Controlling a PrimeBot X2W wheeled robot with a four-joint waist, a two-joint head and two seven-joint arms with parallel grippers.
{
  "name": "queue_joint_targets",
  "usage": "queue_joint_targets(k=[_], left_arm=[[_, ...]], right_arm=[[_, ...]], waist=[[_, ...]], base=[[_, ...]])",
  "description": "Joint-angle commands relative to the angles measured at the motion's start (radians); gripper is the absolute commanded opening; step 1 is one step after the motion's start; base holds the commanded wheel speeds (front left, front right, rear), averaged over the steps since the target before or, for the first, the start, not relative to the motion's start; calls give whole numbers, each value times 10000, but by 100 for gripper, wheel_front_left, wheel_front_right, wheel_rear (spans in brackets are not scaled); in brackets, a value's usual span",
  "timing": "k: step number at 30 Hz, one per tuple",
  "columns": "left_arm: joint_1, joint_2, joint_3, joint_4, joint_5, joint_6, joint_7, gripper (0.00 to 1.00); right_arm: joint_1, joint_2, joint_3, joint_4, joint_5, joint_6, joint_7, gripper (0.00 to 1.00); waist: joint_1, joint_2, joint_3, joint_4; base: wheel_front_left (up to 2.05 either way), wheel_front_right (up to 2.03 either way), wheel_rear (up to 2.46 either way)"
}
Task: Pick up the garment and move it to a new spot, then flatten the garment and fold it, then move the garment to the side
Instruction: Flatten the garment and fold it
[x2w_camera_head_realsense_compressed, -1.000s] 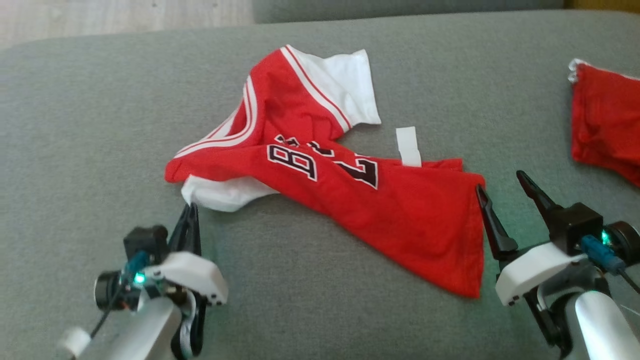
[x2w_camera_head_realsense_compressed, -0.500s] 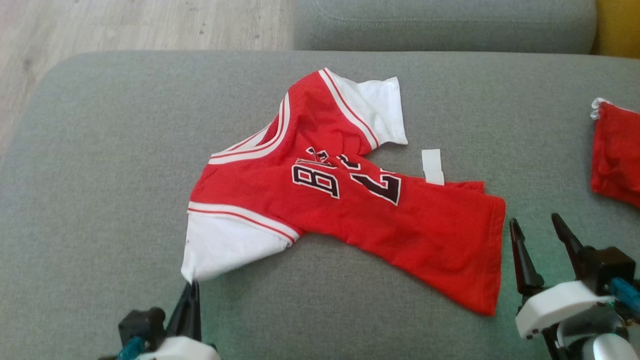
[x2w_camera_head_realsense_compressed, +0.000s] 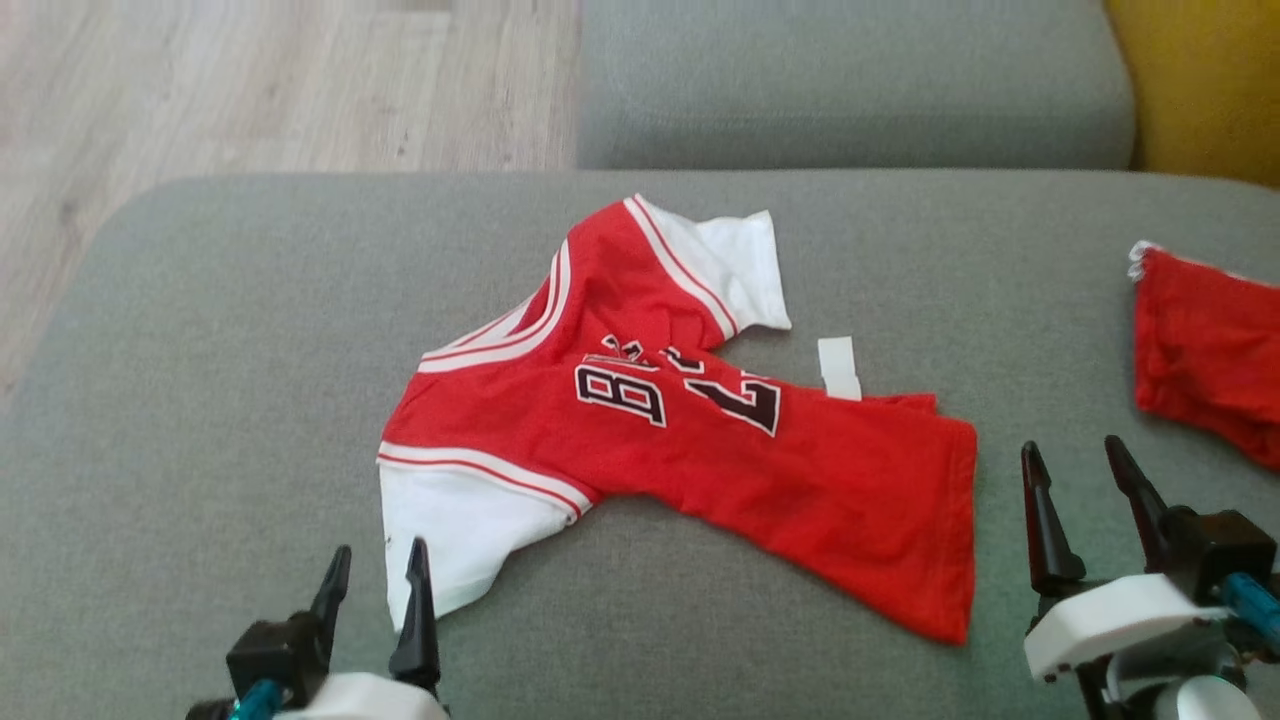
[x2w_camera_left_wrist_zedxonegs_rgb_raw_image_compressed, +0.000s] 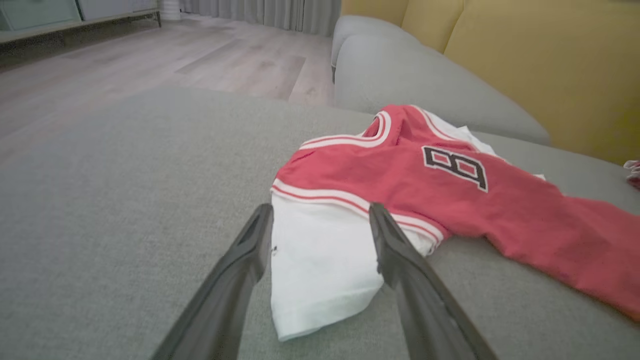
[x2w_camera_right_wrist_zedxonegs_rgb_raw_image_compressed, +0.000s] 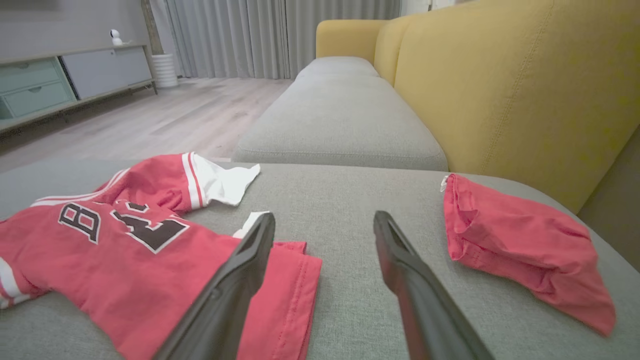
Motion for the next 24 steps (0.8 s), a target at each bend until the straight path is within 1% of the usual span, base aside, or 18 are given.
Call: queue_joint_targets(k=[1,7,14,24], left_arm=[[-619,188,405,-378,145,70,-210,100],[-818,-105,330,-276,278,42,-555,100],[-802,-295,261,-59,282,-62,-755,100],[-717,-336,157,89,274,-65,-779,100]], right_arm=[[-342,-60,267,-331,133,71,-151,100],[-516,-57,577,-104,437,71,-455,100],[-338,-56,1008,331,647,71,-660,100],[-248,-55,1295,491,632,71,-647,100]], waist=[[2,0,-152,-16],[2,0,-438,-22],[2,0,-614,-26],[2,0,-709,-79]], base=[[0,0,0],[0,0,0],[0,0,0],[0,0,0]])
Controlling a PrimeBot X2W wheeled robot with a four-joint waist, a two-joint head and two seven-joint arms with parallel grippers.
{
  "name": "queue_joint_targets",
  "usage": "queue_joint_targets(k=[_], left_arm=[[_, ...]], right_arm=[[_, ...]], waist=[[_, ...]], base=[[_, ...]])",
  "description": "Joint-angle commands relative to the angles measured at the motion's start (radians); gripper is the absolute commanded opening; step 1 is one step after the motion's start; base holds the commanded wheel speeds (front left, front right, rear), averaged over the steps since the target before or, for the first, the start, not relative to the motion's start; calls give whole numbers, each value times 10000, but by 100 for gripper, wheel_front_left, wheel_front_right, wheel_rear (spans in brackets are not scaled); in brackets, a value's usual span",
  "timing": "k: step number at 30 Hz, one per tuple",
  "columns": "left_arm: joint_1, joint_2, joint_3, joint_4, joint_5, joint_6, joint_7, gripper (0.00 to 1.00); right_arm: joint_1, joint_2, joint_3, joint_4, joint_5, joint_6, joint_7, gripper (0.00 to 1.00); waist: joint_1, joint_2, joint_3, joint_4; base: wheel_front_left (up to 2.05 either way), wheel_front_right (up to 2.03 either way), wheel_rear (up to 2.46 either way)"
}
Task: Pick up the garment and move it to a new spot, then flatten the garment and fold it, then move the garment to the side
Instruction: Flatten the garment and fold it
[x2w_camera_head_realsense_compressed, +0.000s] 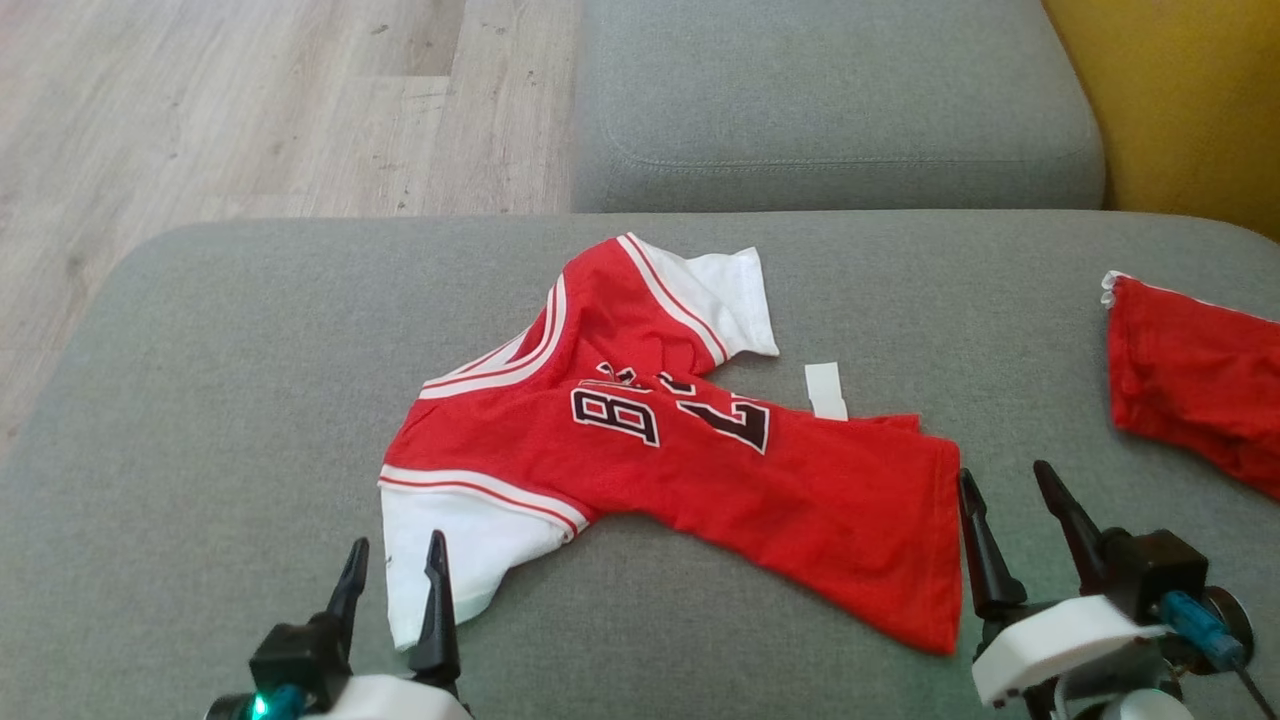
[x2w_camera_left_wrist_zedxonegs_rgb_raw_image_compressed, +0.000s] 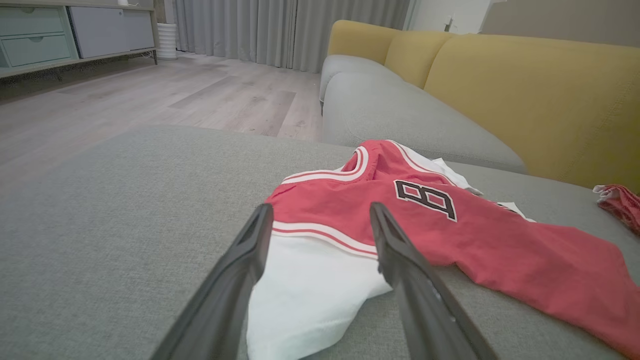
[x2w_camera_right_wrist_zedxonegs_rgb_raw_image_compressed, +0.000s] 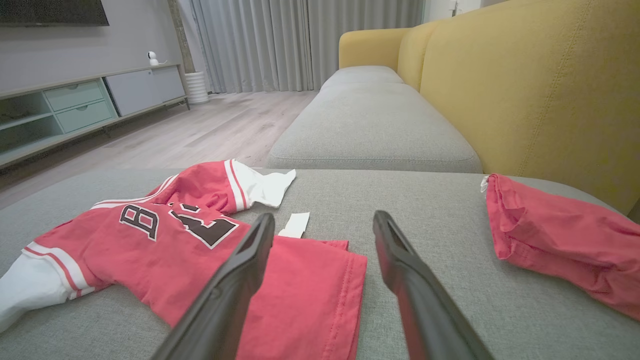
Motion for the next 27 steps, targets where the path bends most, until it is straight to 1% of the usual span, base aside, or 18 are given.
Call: queue_joint_targets(k=[1,7,10,12,16,19,20,26,27], left_arm=[[-453,48,298,-215,29,-21,-82,100],[-333,-30,369,35,-307,23,192,100],[-321,-65,385,657,-681,-6,735,100],[-449,-201,503,1398,-968,-27,963,100],[-652,-480,759,2191,-1400,-151,1039,100],[-872,-592,817,2682,-1509,-325,990,100],[-872,-592,817,2682,-1509,-325,990,100],[-1119,-801,622,3218,-1597,-695,1115,100],[-1137,-817,581,3254,-1592,-733,1137,82]], right_arm=[[-245,-57,261,-298,47,71,-108,100],[-226,-57,309,-365,-10,71,11,100],[-232,-57,356,-409,-68,71,146,100],[-237,-57,378,-445,-109,71,301,100],[-268,-57,385,-448,-243,71,508,100],[-311,-57,386,-424,-346,71,590,100],[-311,-57,386,-424,-346,71,590,100],[-142,-57,615,-137,-489,71,874,100],[-66,-57,696,-60,-430,71,919,100]], waist=[[0,0,-1,-2],[0,0,124,-22],[0,0,328,-64],[0,0,555,-195],[0,0,931,-418],[0,0,1212,-570],[0,0,1212,-570],[0,0,1562,-723],[0,0,1596,-717]], base=[[0,0,0],[0,0,0],[0,0,0],[0,0,0],[0,0,0],[0,0,0],[0,0,0],[0,0,0],[0,0,0]])
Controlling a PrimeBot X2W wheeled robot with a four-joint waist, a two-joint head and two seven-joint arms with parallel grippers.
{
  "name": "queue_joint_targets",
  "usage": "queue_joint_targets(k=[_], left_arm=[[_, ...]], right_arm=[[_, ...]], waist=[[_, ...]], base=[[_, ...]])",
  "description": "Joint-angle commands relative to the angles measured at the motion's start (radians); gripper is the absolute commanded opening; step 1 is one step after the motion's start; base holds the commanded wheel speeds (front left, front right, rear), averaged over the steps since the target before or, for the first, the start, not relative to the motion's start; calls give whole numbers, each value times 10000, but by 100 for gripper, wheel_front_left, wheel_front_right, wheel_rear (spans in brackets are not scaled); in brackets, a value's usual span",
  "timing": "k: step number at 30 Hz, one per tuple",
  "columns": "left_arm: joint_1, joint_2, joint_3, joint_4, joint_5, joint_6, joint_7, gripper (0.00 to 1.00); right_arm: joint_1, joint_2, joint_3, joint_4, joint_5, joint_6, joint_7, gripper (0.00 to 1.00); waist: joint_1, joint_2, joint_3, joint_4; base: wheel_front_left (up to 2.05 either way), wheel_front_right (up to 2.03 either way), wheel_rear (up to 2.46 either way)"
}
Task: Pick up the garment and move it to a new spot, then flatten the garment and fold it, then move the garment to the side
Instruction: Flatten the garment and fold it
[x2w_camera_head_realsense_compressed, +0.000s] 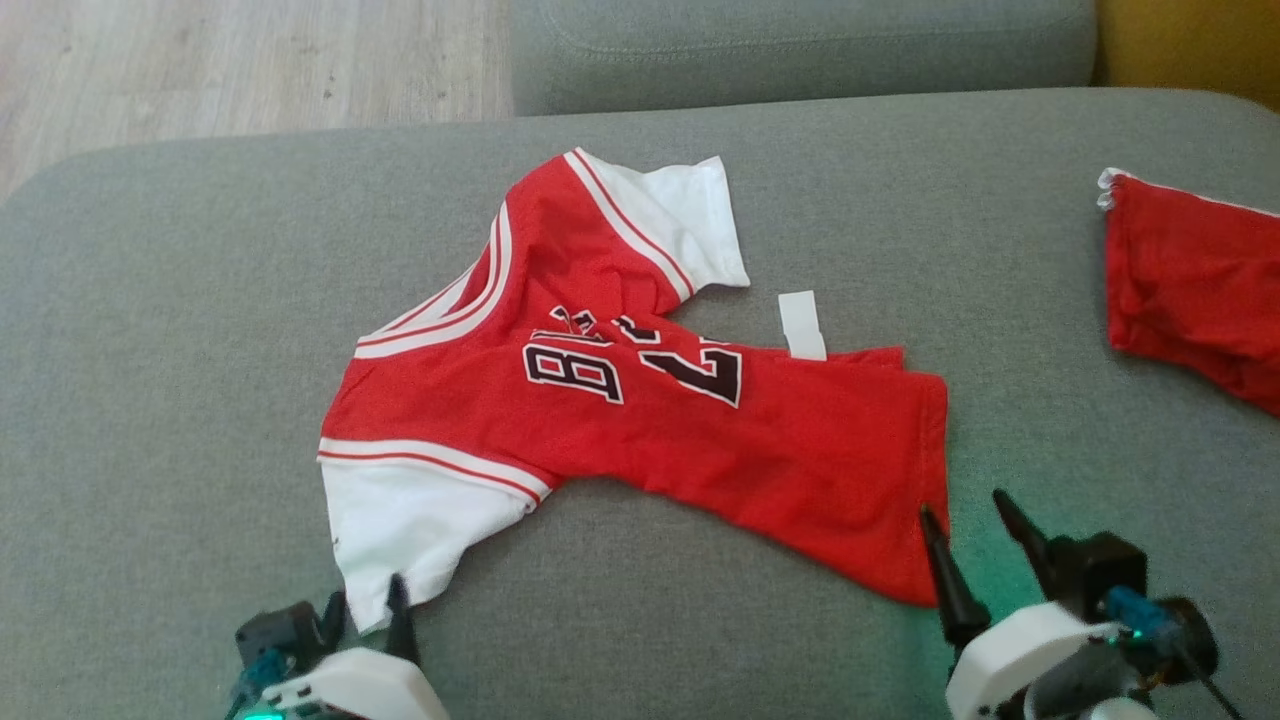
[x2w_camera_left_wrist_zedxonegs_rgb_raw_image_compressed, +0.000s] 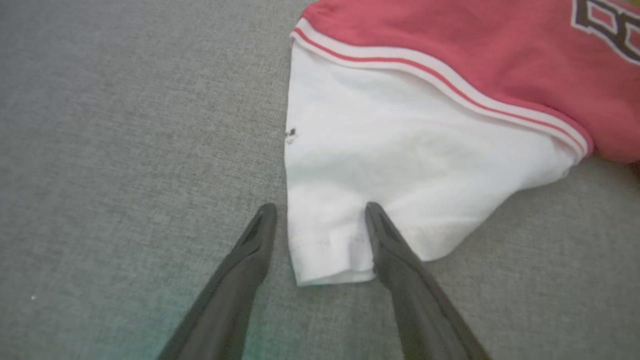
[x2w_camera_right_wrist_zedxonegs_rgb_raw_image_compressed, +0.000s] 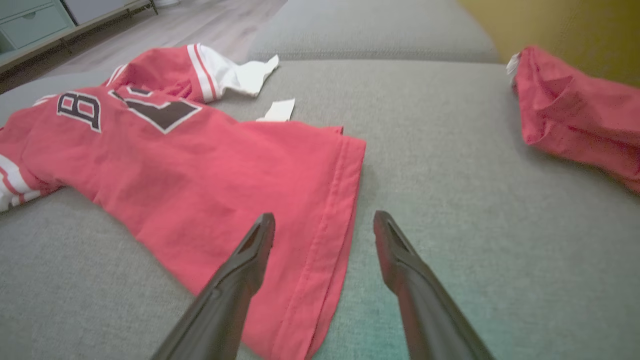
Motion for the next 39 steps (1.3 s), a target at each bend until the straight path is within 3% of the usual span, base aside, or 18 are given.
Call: queue_joint_targets(k=[1,3,17,19,21,28,39], left_arm=[[-282,17,174,-32,-85,-48,82,38],[-308,-2,131,-16,-85,-81,110,0],[-456,287,237,-603,212,128,-411,0],[-473,322,243,-683,254,164,-467,0],[-503,344,257,-763,286,177,-540,0],[-715,470,565,-1498,351,248,-975,0],[-1774,1466,1125,-4296,724,470,-740,0]], right_arm=[[3,-57,315,-255,80,71,11,100],[191,-57,480,-137,208,71,71,100],[-150,-57,745,1645,677,71,89,100],[-325,-57,869,1831,738,71,41,37],[-477,-57,1009,1920,898,71,-41,0],[-1171,-57,852,1311,1036,71,-590,0],[-2448,-57,72,-1749,993,71,-249,0]], waist=[[-2,0,45,7],[-2,0,104,52],[-2,0,357,325],[-2,0,388,332],[-2,0,394,319],[-2,0,146,139],[-2,0,-765,61]], base=[[0,0,0],[0,0,0],[0,0,0],[0,0,0],[0,0,0],[0,0,0],[0,0,0]])
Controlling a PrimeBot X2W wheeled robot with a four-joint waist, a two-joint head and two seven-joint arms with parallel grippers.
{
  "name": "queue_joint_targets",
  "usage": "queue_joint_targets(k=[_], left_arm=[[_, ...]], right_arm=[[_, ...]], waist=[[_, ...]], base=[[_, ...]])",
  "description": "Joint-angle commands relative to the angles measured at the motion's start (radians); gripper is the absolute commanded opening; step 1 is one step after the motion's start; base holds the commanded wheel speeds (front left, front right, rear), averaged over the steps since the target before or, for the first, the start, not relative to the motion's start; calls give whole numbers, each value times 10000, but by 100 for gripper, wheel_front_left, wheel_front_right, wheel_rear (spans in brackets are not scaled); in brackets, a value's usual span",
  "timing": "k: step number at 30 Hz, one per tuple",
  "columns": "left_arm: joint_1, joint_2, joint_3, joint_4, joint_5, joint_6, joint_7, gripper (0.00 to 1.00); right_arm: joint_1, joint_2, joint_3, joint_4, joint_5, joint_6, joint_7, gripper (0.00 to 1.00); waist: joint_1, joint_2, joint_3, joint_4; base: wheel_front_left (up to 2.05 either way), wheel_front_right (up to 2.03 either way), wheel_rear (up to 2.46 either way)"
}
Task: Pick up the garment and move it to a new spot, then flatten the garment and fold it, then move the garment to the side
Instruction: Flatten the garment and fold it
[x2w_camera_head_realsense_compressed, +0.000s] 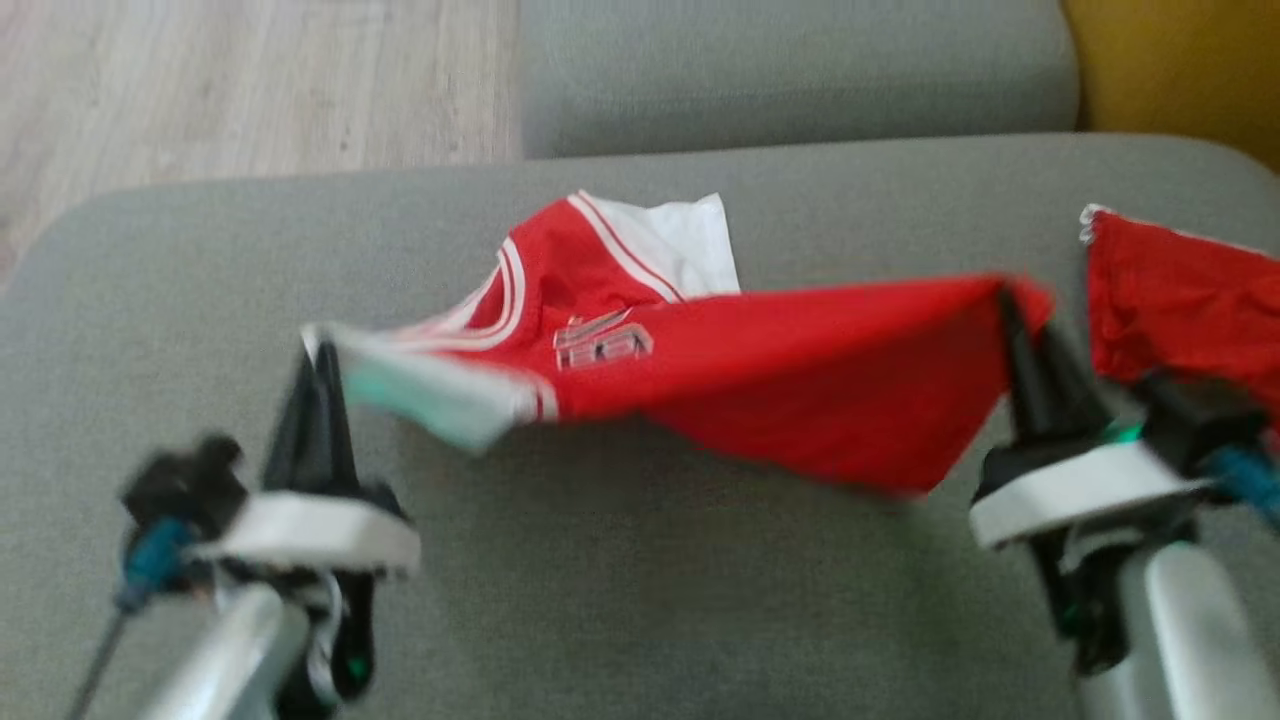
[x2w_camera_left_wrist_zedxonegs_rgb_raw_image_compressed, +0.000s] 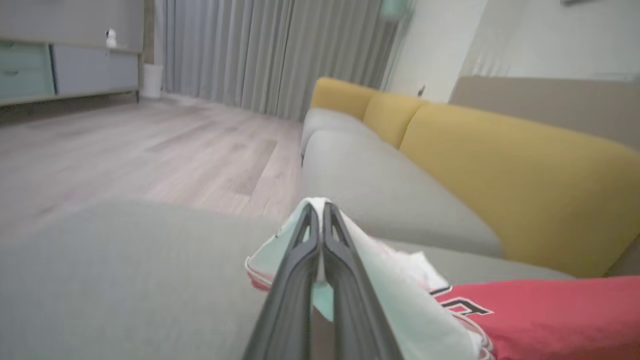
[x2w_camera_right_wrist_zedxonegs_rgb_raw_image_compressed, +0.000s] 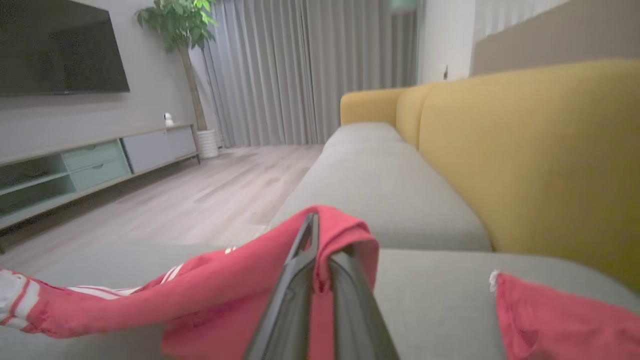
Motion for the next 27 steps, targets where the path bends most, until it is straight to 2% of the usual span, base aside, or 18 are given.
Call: queue_joint_targets(k=[1,9,14,18,21,27], left_arm=[[-837,391,566,-605,150,75,30,0],[-2824,1695,820,-3570,1272,644,1372,0],[-4311,2290,778,-4753,1778,578,2488,0],[-5522,2604,654,-4741,2168,321,3188,0],[-6379,2407,475,-4438,2167,70,3547,0],[-7718,1967,302,-2857,1834,-464,4026,0]], right_arm=[[-565,-51,91,-597,-81,71,77,0],[-1295,-51,-521,-3167,-869,71,1106,0],[-1697,-121,-822,-4661,-1347,71,1807,0],[-2087,-372,-1127,-5258,-1483,71,2407,0],[-2411,-515,-1238,-5235,-1352,71,2807,0],[-3566,-820,-1031,-3810,-969,71,3128,0]], waist=[[0,0,-183,13],[0,0,-513,73],[0,0,-498,75],[0,0,-295,38],[0,0,126,11],[0,0,1199,-285]], base=[[0,0,0],[0,0,0],[0,0,0],[0,0,0],[0,0,0],[0,0,0]])
